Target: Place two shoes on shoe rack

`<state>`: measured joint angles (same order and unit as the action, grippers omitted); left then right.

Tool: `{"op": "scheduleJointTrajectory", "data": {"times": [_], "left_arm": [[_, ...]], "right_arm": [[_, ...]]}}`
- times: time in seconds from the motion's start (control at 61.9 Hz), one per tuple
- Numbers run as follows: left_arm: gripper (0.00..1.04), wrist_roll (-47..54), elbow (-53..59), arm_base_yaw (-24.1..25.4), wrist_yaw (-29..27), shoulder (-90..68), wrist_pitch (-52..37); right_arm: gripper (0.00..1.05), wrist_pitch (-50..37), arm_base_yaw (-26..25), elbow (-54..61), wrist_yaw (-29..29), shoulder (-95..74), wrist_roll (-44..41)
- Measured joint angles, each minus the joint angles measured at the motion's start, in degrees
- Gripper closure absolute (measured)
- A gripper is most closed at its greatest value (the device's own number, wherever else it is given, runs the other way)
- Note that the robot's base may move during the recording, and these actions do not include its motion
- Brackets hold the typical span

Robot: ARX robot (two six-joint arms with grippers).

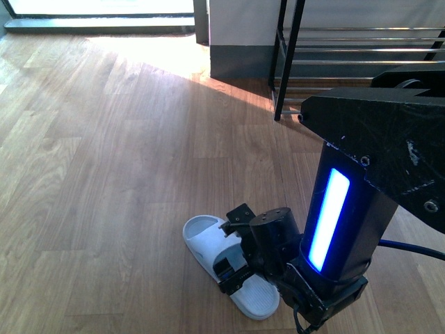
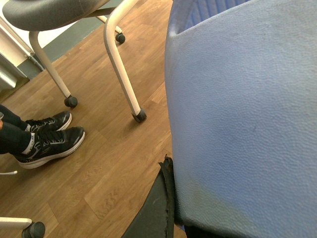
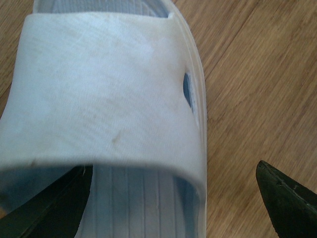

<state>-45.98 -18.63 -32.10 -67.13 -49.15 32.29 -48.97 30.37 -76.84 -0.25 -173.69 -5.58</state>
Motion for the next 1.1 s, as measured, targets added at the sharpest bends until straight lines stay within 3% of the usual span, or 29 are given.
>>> {"op": "scheduleJointTrajectory", "data": {"times": [0.242,0.905,1.099], "left_arm": [[1.03,0.00,0.00,0.00,0.00,0.00,0.00],[1.03,0.00,0.00,0.00,0.00,0.00,0.00],[1.03,0.00,0.00,0.00,0.00,0.00,0.00]], "right_arm": [[0.11,0.48,0.44,-3.76,1.22,-0.96,0.26],[1.03,-1.66,0.68,-4.22,5.33,-2.14,0.63],[1.03,-5.75,-3.69,8.41,4.87,8.66,-3.76]]}}
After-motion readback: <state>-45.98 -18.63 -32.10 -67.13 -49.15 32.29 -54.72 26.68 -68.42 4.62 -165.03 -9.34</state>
